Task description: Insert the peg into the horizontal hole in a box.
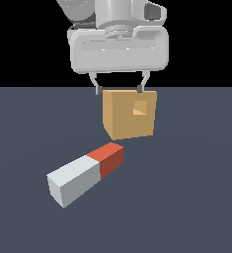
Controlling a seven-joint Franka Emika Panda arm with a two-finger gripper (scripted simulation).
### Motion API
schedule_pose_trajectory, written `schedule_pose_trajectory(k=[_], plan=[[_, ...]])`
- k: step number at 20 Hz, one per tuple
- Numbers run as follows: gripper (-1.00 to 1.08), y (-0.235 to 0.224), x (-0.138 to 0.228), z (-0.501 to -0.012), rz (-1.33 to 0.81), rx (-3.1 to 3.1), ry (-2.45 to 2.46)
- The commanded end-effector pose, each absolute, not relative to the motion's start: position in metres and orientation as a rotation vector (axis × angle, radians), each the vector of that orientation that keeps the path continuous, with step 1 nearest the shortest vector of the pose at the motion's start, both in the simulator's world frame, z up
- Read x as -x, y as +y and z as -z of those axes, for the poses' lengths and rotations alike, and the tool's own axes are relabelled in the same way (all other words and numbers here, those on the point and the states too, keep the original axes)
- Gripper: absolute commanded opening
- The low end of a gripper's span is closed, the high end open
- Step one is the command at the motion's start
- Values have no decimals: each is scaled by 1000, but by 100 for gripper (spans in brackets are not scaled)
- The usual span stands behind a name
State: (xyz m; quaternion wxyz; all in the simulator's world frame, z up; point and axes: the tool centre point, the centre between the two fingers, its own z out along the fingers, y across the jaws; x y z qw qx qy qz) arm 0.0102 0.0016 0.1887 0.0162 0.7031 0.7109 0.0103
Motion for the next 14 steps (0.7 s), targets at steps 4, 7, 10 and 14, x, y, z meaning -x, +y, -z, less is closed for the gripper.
schedule_pose_trajectory(k=[4,7,10,14], plan=[[100,0,-9,-187,-32,-2197,2200],[100,-6,-7,-182,-30,-2231,2168],[100,-15,-3,-174,-28,-2286,2113],[100,-32,7,-158,-23,-2389,2001]])
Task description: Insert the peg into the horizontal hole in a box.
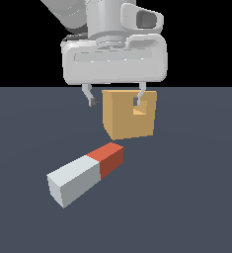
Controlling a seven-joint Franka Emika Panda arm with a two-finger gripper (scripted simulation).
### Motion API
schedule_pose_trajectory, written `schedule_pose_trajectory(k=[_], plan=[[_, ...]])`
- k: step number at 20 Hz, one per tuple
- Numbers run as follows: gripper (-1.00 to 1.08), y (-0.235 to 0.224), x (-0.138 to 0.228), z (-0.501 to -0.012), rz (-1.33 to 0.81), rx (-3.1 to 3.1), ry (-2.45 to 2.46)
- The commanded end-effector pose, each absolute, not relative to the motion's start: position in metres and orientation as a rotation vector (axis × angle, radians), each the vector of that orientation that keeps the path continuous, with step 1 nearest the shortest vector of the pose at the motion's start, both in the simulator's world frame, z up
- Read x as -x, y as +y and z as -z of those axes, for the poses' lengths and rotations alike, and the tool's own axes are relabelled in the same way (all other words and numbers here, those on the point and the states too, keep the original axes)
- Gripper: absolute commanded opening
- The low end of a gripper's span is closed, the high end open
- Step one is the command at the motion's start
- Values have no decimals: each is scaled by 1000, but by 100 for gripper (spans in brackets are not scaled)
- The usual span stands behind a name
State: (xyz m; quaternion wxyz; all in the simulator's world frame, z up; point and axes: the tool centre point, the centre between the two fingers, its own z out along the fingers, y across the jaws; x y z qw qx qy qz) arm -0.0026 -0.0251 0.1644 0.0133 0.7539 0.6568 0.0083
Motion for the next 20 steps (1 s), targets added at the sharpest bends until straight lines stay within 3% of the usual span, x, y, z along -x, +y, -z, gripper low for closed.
schedule_pose_trajectory(k=[1,10,20], plan=[[100,-37,10,-153,-21,-2421,1965],[100,-82,53,-102,-6,-2705,1578],[100,-98,82,-74,1,-2832,1356]])
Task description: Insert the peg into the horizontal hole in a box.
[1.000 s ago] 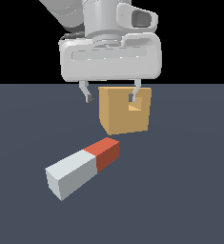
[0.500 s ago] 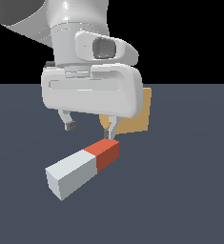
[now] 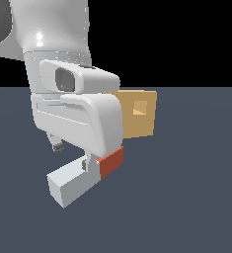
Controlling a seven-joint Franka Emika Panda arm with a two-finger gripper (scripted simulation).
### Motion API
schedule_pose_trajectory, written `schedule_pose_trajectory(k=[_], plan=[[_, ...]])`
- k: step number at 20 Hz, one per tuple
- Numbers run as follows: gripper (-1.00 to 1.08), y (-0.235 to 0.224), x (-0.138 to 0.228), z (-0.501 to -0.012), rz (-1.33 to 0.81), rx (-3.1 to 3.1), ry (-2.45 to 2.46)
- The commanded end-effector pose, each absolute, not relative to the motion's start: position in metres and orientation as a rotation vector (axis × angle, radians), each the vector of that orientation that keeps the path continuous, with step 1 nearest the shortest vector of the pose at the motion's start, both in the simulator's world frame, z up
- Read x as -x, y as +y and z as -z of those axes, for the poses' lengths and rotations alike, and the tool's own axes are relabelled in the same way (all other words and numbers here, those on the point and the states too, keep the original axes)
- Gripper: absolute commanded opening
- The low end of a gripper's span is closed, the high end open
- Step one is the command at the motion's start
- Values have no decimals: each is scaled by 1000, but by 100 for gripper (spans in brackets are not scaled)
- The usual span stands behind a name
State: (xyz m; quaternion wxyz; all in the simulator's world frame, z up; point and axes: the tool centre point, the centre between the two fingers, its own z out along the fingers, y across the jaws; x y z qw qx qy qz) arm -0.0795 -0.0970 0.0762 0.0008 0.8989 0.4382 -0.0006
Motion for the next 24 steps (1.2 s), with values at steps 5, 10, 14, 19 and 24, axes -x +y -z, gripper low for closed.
schedule_pose_trajectory(k=[5,10,14,19,24], plan=[[100,-98,82,-73,2,-2831,1360],[100,-98,82,-59,2,-2833,1357],[100,-98,83,-40,1,-2835,1353],[100,-98,83,-25,0,-2836,1351],[-100,-97,83,-23,0,-2836,1351]])
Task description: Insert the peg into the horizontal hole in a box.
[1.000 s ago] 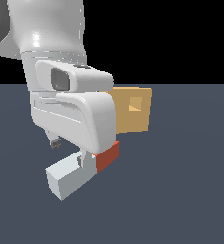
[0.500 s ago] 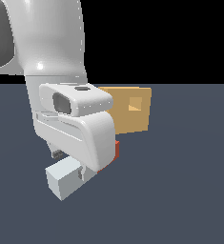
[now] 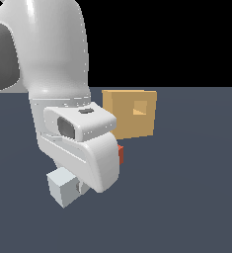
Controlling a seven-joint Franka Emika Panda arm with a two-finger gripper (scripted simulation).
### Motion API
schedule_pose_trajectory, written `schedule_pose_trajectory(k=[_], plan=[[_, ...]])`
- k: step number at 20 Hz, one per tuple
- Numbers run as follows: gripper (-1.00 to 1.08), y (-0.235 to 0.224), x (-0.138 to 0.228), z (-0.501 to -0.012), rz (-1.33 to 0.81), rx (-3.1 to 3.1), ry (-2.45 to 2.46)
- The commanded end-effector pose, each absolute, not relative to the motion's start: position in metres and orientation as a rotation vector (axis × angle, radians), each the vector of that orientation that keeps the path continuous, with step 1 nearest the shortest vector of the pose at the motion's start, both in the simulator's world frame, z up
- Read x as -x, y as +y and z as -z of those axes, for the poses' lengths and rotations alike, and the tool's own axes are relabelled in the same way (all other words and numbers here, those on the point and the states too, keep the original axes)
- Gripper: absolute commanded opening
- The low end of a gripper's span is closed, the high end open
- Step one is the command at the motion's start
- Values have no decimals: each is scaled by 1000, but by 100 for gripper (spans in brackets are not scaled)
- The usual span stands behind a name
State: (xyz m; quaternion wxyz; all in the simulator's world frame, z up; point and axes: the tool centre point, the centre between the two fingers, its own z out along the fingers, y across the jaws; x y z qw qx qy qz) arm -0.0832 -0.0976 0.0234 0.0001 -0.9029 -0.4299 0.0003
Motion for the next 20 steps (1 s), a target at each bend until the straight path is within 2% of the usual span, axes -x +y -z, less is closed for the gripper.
schedule_pose_trajectory(k=[1,12,20], plan=[[-100,-97,83,-23,0,2836,-1351],[-100,-98,81,-24,0,2832,-1360],[-100,-97,59,-33,-1,2774,-1479]])
